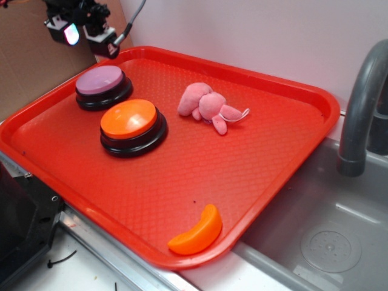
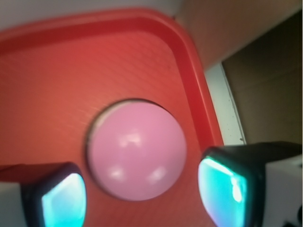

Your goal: Push the pink button.

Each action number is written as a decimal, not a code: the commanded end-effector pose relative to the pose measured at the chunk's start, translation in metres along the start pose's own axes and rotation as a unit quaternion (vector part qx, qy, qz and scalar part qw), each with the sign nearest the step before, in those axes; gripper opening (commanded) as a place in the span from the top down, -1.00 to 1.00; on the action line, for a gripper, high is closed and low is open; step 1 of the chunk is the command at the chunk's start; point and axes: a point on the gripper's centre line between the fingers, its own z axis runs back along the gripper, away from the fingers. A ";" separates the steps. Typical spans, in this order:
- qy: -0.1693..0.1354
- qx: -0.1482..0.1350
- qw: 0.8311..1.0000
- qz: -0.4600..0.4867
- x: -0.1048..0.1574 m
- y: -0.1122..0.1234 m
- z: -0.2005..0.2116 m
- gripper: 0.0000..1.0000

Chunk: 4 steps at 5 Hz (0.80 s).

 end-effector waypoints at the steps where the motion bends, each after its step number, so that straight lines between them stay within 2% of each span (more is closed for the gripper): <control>1: -0.006 -0.004 1.000 0.015 0.003 0.009 -0.023 -1.00; 2: 0.006 -0.012 1.000 0.018 0.004 0.000 -0.031 -1.00; 3: 0.021 -0.014 0.999 0.027 0.001 0.000 -0.042 -1.00; 4: 0.022 -0.008 0.999 0.032 0.002 0.001 -0.038 -1.00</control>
